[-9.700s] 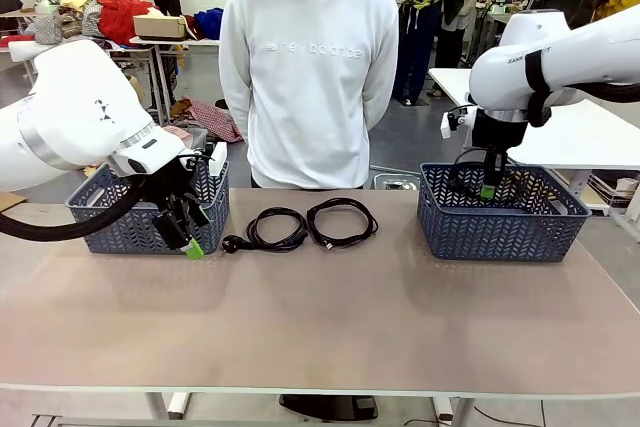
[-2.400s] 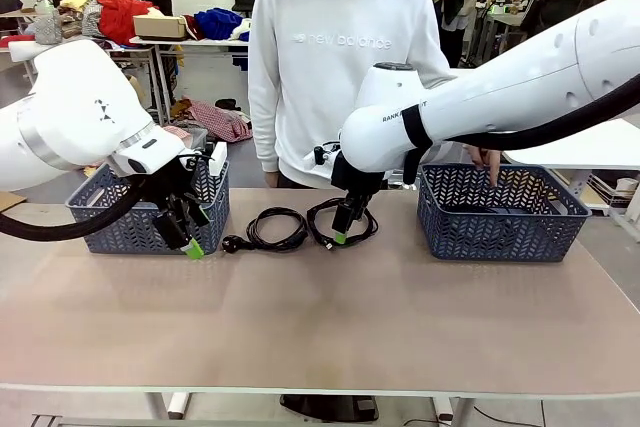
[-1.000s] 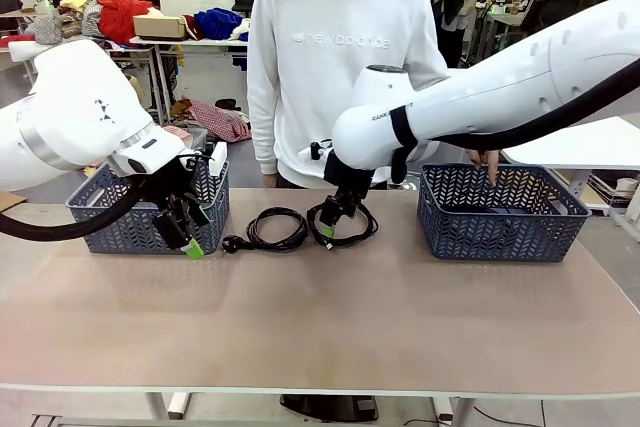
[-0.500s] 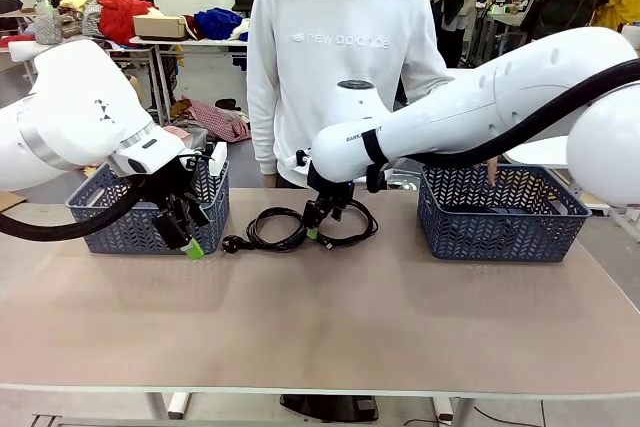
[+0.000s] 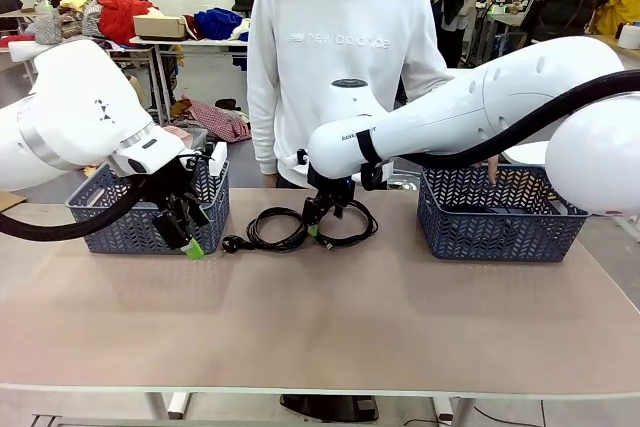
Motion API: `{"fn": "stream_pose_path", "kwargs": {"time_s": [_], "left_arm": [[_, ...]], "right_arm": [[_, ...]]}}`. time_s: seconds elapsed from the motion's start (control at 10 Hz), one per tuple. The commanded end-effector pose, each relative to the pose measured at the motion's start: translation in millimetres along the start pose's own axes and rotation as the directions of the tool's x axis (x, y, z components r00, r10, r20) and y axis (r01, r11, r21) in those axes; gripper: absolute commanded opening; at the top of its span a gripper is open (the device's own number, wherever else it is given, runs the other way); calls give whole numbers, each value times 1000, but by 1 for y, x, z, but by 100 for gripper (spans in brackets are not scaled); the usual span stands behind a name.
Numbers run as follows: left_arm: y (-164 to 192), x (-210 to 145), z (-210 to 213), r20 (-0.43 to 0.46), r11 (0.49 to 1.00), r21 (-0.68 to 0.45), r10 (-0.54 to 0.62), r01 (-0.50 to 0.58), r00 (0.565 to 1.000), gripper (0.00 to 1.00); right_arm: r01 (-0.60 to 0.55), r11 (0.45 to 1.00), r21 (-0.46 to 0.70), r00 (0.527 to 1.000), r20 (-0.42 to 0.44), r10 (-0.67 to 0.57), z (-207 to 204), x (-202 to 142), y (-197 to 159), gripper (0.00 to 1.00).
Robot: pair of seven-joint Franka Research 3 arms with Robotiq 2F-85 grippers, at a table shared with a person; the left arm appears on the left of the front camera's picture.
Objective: Organize the cables according to human instructions.
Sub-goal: Pick up a bundle of cables and place it in the basket indicated by the human.
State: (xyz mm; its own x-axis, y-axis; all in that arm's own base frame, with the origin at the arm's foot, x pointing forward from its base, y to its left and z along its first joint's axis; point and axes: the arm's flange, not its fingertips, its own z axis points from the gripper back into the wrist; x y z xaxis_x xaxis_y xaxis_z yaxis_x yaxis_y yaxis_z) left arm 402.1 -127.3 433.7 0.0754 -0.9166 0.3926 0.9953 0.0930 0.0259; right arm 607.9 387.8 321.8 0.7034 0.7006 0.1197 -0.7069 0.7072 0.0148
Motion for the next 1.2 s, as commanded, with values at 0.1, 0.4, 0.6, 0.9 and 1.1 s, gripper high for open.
{"fn": "stream_pose_path", "kwargs": {"time_s": [0.1, 0.4, 0.6, 0.9, 1.1], "left_arm": [[-1, 0, 1, 1, 1000, 6, 2, -2, 1000, 100], [-1, 0, 1, 1, 1000, 6, 2, -2, 1000, 100], [-1, 0, 1, 1, 1000, 6, 2, -2, 1000, 100], [-1, 0, 1, 1, 1000, 6, 2, -2, 1000, 100], [-1, 0, 1, 1, 1000, 6, 2, -2, 1000, 100]], "right_arm": [[66, 997, -39, 998, -19, -67, 0, 10, 4, 100], [86, 995, -58, 996, -34, -88, -3, 12, 4, 100], [97, 992, -75, 994, -44, -101, -6, 13, 3, 100], [94, 994, -63, 994, -51, -97, -9, 16, 4, 100], [90, 994, -59, 995, -43, -92, -8, 18, 7, 81]]}}
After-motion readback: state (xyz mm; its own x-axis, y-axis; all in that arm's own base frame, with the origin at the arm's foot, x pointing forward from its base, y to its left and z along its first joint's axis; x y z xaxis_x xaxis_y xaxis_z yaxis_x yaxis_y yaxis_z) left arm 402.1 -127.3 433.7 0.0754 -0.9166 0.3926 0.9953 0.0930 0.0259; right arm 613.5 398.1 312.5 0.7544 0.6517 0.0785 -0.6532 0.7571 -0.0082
